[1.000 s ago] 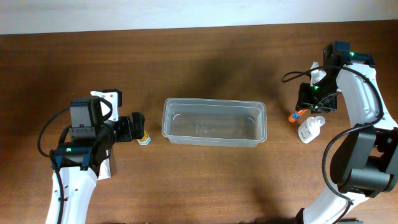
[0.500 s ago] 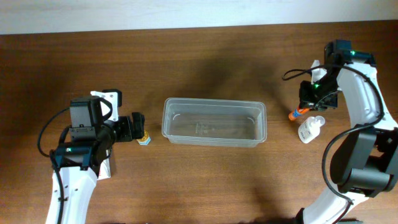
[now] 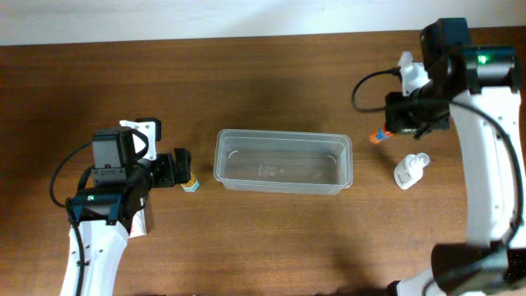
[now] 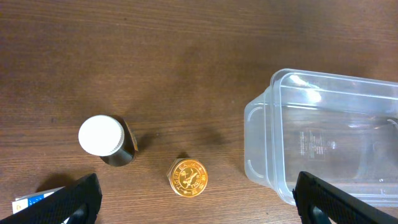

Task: Pack container
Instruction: 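Reach the right gripper to the orange tube and grasp it, then carry the orange tube into the container's right end and release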

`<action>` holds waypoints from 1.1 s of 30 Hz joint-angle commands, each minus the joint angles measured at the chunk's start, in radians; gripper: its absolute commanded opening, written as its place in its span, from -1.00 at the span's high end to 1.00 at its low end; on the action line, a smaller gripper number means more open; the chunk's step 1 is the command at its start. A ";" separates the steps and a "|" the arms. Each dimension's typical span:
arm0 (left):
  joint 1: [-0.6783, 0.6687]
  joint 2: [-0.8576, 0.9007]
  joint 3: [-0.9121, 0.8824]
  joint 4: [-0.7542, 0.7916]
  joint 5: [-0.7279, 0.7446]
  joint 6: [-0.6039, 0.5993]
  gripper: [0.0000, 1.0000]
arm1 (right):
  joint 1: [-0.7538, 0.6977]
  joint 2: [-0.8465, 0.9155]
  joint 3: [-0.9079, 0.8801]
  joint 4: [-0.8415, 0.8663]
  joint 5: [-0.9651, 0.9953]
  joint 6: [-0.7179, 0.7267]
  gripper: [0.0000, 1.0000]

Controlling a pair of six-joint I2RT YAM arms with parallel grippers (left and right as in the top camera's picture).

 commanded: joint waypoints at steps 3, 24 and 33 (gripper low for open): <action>-0.002 0.005 0.022 0.003 0.018 0.013 -0.99 | 0.127 -0.026 -0.001 -0.024 -0.010 0.009 0.71; -0.003 0.005 0.022 -0.008 0.018 0.013 -0.99 | 0.254 -0.016 -0.568 0.564 0.164 0.042 0.70; -0.003 0.005 0.022 -0.009 0.018 0.013 -0.99 | 0.254 -0.012 -0.568 0.581 0.204 0.042 0.24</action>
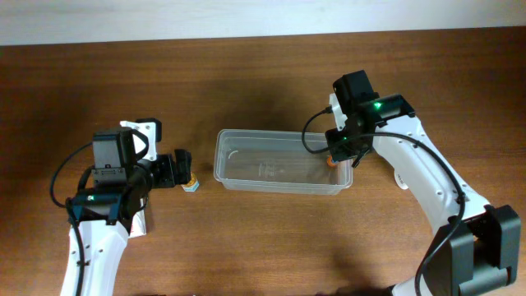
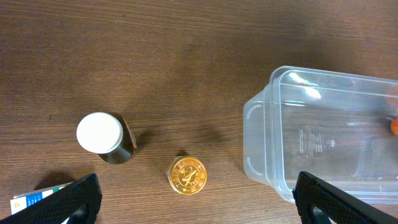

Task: Pack container
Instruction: 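Carry the orange tube into the container's right end and release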

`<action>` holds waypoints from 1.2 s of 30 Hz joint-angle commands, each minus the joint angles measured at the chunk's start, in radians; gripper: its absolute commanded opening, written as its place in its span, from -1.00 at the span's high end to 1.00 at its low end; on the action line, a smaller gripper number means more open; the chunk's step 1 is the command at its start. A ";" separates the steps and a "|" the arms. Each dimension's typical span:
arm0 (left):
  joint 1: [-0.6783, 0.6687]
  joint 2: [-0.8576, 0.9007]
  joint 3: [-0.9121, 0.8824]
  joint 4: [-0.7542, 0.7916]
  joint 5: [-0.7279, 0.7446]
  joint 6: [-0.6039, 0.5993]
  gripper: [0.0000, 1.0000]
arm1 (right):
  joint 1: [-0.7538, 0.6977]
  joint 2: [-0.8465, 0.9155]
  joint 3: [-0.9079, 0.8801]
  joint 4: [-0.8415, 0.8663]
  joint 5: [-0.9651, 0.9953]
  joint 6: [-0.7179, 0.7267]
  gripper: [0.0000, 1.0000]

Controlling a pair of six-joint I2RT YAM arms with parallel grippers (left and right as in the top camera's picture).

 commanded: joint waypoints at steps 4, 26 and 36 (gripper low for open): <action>-0.003 0.005 0.022 -0.002 0.014 0.013 -0.99 | -0.001 -0.001 -0.001 0.005 0.034 0.006 0.14; -0.002 0.005 0.022 -0.001 0.014 0.013 -0.99 | -0.175 -0.167 0.401 -0.284 0.041 0.146 -0.61; -0.003 0.005 0.022 -0.001 0.014 0.013 -0.99 | -0.497 -0.106 0.302 -0.405 -0.069 0.142 -0.70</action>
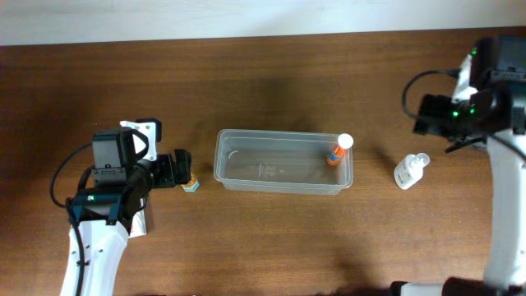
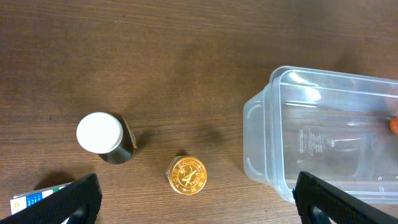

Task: Pack container
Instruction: 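Carry the orange tube into the container's right end and release, then grasp the white spray bottle with the right gripper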

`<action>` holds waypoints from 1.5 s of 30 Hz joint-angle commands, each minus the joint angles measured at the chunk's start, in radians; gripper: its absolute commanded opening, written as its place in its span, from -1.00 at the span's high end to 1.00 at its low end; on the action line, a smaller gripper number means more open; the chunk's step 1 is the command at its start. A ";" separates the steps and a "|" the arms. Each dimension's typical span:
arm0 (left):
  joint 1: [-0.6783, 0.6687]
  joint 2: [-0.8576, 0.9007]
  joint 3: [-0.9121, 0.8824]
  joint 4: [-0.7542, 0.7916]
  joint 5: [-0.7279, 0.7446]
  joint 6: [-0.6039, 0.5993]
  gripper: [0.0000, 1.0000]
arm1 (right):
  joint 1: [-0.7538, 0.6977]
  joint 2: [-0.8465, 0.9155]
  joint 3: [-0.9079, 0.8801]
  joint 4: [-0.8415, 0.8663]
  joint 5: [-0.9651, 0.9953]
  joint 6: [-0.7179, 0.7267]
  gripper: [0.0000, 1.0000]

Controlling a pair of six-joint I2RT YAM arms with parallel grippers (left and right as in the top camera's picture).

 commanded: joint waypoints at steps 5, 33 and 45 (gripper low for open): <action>-0.003 0.005 0.022 0.000 0.014 0.013 -0.99 | -0.076 0.103 -0.238 0.058 -0.056 0.006 -0.70; -0.003 0.005 0.022 0.000 0.014 0.013 -0.99 | -0.075 0.163 -0.375 0.217 -0.061 0.004 0.75; -0.003 0.005 0.022 0.000 0.014 0.013 -0.99 | -0.043 0.063 -0.065 -0.075 -0.156 -0.091 0.86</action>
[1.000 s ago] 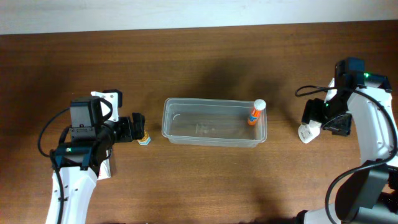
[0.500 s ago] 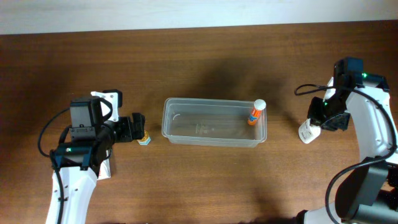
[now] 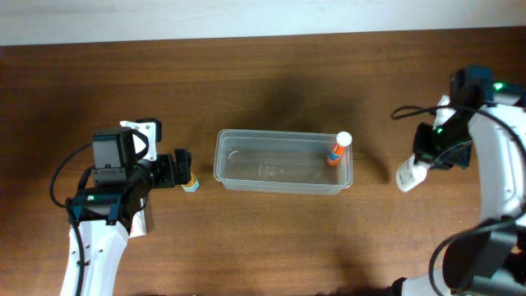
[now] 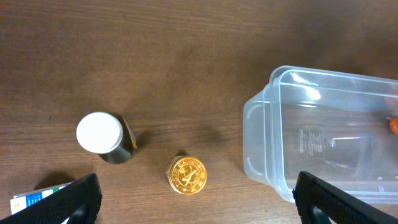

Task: Pack container
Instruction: 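Grasp the white spray bottle with the right gripper, then place the spray bottle in the container beside the tube, withdraw right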

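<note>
A clear plastic container (image 3: 283, 161) lies mid-table, also seen in the left wrist view (image 4: 323, 143). An orange tube with a white cap (image 3: 338, 150) leans in its right end. My left gripper (image 4: 196, 202) is open, hovering over a gold-lidded jar (image 4: 187, 175); a dark bottle with a white cap (image 4: 99, 133) stands left of the jar. My right gripper (image 3: 426, 158) is right against a small white bottle (image 3: 407, 174) to the right of the container. Its fingers are hidden under the wrist.
A blue and white box (image 4: 30, 201) pokes in at the lower left of the left wrist view, beside my left finger. The right arm's cable (image 3: 411, 111) loops above the table near the white bottle.
My right gripper was farther back and right of the white bottle; now it is down against it. The left arm, jar, dark bottle and container have not moved.
My right gripper held the orange tube at the far right. Then it was at the container's right end with the tube. Later the tube leaned in the container with the gripper away to the right. Now that gripper is at the white bottle.
</note>
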`<action>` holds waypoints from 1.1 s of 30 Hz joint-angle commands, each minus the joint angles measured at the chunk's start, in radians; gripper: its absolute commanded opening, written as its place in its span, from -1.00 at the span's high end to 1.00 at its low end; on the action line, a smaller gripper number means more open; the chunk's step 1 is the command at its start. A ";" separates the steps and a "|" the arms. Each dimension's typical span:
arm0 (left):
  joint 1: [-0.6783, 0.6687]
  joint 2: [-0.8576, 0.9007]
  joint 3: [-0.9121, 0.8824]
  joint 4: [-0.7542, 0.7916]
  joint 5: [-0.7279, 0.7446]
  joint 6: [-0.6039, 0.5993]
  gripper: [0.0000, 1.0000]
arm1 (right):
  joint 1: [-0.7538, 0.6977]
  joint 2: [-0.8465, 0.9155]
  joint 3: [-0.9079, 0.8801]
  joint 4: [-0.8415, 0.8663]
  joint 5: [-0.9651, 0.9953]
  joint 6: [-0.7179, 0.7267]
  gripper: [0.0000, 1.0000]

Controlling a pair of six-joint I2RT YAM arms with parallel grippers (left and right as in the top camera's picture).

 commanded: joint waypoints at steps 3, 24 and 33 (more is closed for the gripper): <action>-0.003 0.005 0.022 0.000 0.014 0.013 -0.99 | 0.079 -0.148 0.214 -0.116 -0.063 -0.062 0.85; -0.003 0.005 0.022 -0.003 0.014 0.013 -1.00 | 0.526 -0.219 -0.108 0.106 -0.028 0.027 0.86; -0.003 0.005 0.022 -0.004 0.015 0.013 -0.99 | 0.526 -0.216 -0.346 0.380 -0.011 0.026 0.84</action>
